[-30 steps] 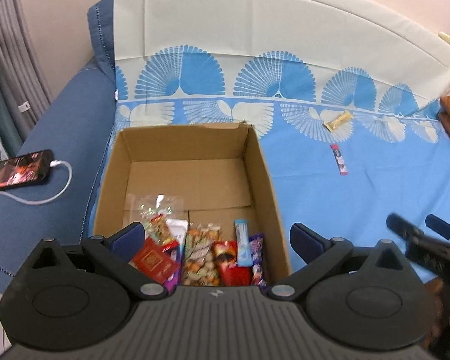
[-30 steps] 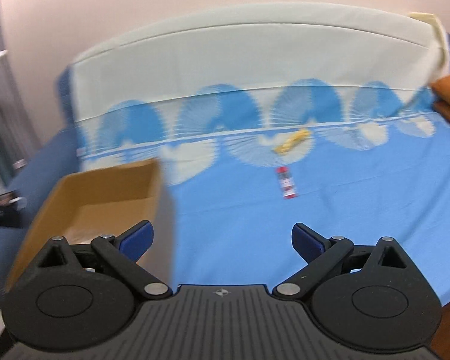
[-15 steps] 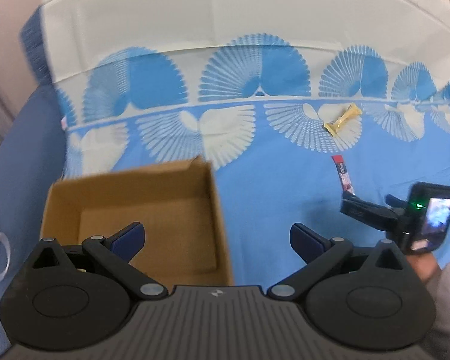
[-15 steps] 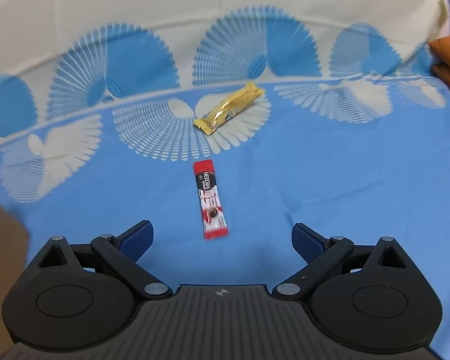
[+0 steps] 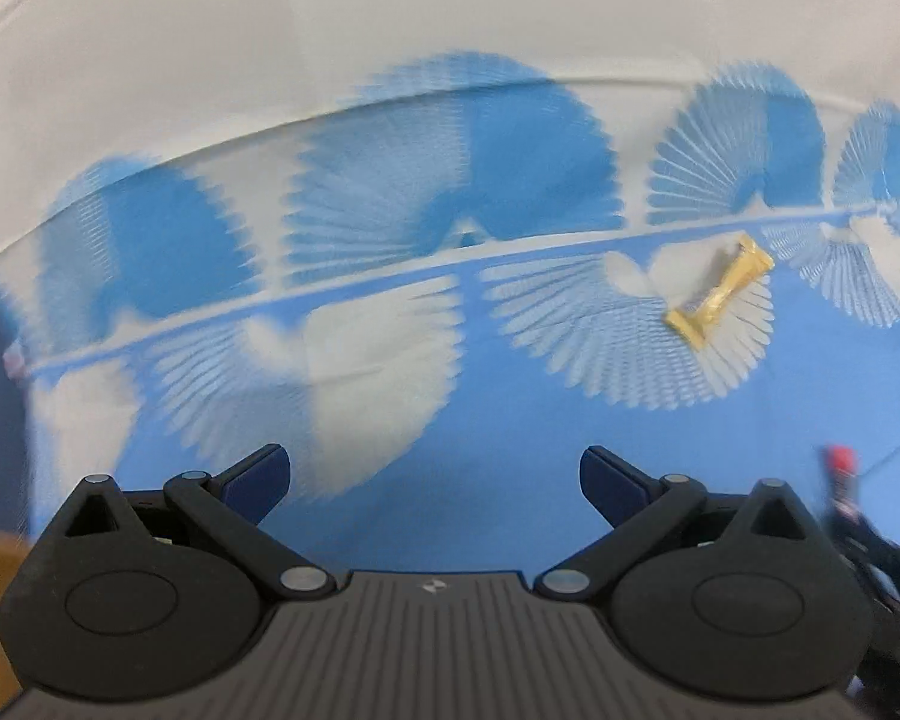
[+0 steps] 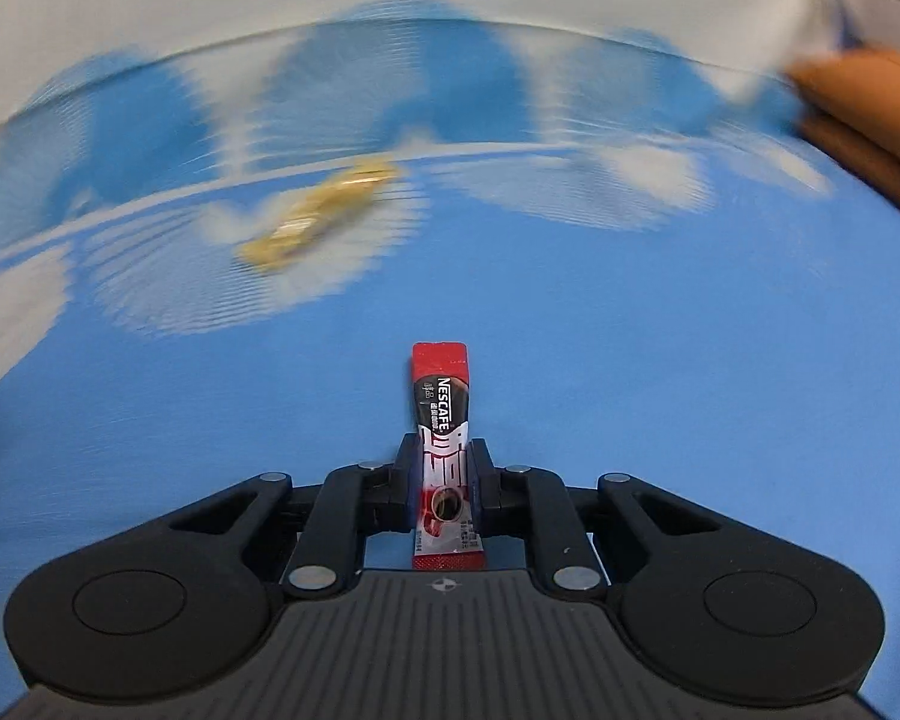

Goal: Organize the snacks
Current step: 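Grasp the gold bar with the left tool while the right tool grasps the red Nescafe stick, then carry the gold bar with the left tool while the right tool carries the Nescafe stick over the box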

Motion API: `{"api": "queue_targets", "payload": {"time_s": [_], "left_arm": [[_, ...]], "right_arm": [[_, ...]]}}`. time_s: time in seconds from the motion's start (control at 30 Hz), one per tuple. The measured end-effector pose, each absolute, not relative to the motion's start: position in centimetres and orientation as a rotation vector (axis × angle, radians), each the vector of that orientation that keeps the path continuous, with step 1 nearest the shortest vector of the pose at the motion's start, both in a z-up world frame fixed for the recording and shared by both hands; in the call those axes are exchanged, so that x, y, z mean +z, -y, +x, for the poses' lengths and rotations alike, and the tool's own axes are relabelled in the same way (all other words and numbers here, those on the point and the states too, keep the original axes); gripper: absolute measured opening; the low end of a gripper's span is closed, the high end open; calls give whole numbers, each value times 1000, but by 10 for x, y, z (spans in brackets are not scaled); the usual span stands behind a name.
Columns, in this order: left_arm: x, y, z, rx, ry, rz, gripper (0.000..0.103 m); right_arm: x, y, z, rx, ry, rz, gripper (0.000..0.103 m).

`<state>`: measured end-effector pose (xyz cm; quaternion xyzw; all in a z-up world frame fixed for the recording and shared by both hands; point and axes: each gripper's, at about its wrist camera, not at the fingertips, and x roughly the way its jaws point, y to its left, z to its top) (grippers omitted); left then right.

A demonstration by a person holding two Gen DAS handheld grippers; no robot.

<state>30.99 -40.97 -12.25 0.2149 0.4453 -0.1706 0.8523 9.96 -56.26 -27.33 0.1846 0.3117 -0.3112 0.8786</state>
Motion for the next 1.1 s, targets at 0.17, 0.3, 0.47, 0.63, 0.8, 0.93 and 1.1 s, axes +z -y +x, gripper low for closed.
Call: {"api": "queue_targets", "payload": {"time_s": [0.17, 0.3, 0.47, 0.63, 0.8, 0.93, 1.1], "left_arm": [[-180, 515, 327, -572, -905, 639, 103], [-224, 585, 350, -611, -940, 778, 103], [-244, 619, 374, -579, -903, 771, 103], [-246, 615, 380, -618, -920, 669, 11], [-220, 583, 362, -620, -913, 620, 12], [-174, 542, 328, -662, -892, 566, 12], [-118, 490, 261, -688, -863, 565, 12]], "right_arm": [[-282, 587, 61, -737, -664, 430, 19], [-287, 589, 57, -723, -648, 424, 20], [-289, 591, 53, -724, -623, 424, 24], [-291, 587, 51, -726, -598, 397, 24], [-284, 589, 42, -731, -590, 446, 20], [-260, 580, 24, -721, -549, 480, 20], [-216, 546, -5, -667, -521, 491, 20]]}}
